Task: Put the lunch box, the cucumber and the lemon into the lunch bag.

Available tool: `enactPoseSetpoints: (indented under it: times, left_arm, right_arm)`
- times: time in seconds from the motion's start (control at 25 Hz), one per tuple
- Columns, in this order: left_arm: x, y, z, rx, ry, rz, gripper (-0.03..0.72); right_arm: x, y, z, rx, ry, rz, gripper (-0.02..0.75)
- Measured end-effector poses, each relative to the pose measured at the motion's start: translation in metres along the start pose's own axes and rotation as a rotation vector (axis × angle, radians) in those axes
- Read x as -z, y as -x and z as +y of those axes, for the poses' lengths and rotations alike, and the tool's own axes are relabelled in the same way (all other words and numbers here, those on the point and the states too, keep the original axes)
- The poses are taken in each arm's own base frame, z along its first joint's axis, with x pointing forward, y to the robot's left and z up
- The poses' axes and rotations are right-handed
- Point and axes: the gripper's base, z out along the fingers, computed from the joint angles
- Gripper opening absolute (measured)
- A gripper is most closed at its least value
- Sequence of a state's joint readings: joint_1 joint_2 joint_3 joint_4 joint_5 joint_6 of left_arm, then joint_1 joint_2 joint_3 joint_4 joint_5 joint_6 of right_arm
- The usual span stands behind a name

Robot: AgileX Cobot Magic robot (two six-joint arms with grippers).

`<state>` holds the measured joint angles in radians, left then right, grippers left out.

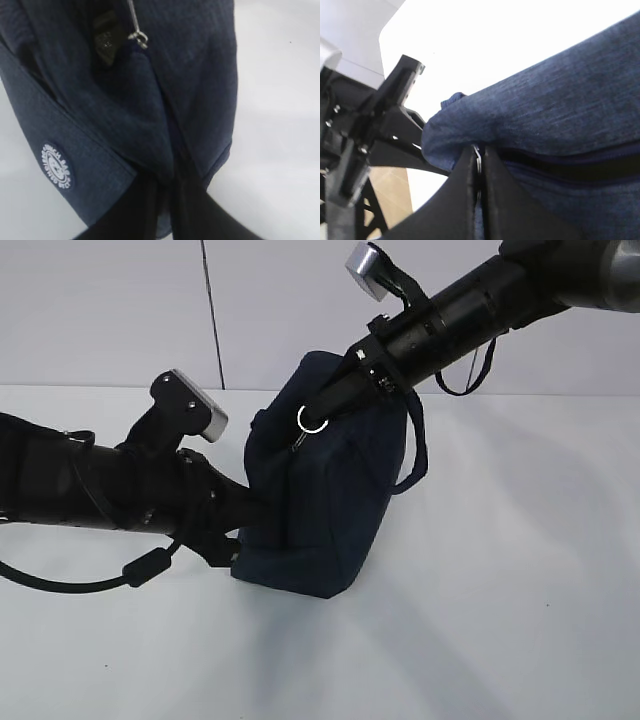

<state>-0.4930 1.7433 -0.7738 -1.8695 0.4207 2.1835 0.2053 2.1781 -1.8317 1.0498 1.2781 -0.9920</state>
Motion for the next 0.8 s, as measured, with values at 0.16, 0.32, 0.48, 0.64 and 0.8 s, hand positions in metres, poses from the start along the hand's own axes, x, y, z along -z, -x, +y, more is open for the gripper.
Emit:
enactPoseSetpoints:
  times: [0.16, 0.32, 0.48, 0.64, 0.8]
  left_arm:
    - [0.0044, 0.0029, 0.0004, -0.011, 0.018, -0.004, 0.012]
    - [0.0049, 0.0024, 0.0000, -0.017, 0.016, -0.002, 0.012]
    - [0.0049, 0.0024, -0.0002, -0.021, 0.014, -0.001, 0.011]
    - [0.0049, 0.0025, -0.0003, -0.021, 0.013, -0.002, 0.011]
    - [0.0049, 0.0023, -0.0005, -0.022, 0.012, -0.002, 0.011]
  right_arm:
    - [0.0000, 0.0003, 0.0002, 0.121, 0.002, -0.004, 0.020]
    - [-0.0040, 0.0014, 0.0029, 0.226, 0.006, -0.002, 0.020]
    - [-0.0054, 0.0020, 0.0037, 0.298, 0.006, -0.003, 0.020]
    - [-0.0054, 0.0022, 0.0039, 0.074, 0.008, -0.005, 0.020]
    - [-0.0054, 0.0023, 0.0038, -0.259, 0.008, -0.004, 0.020]
